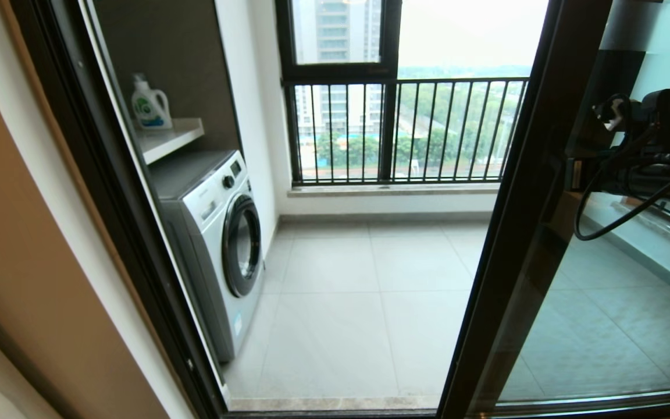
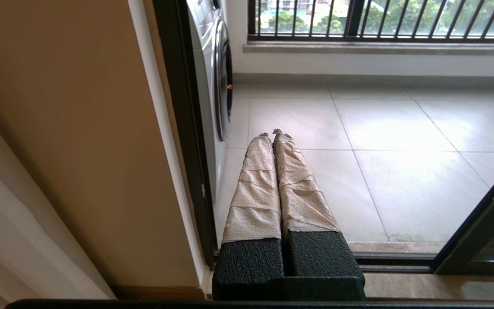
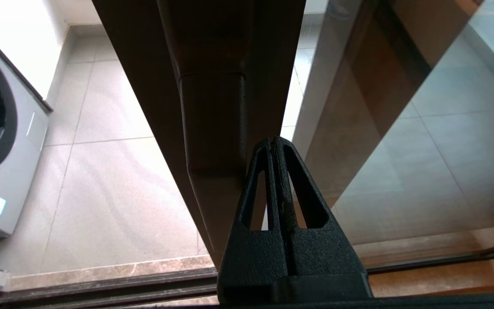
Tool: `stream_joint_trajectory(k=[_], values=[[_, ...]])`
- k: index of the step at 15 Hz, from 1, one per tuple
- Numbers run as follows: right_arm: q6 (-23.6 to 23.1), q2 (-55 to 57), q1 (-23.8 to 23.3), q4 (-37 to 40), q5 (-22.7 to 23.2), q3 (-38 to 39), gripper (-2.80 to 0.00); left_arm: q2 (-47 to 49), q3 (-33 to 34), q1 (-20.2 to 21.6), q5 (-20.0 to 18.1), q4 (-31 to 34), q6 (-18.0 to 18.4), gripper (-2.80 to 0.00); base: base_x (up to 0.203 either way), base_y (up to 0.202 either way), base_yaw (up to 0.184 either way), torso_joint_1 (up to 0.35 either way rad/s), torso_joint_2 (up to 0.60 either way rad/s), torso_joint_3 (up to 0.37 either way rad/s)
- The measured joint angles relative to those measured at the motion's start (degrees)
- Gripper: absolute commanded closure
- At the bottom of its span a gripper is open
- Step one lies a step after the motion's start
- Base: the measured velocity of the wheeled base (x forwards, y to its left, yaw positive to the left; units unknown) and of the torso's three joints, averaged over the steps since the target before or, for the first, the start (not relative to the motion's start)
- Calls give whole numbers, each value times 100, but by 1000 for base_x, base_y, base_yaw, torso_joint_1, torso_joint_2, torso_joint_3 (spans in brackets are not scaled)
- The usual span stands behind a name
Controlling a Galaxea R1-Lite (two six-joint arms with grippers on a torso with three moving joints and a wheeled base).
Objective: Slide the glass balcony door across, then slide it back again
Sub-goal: Close the slid door
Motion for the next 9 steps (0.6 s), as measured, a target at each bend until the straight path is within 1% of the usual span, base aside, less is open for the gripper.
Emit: stream_joint_trajectory(k=[9], values=[[-2,-5,378,-9,71,6,0,0,0,0,0,-1,0,0,0,0,0,0,0,0]])
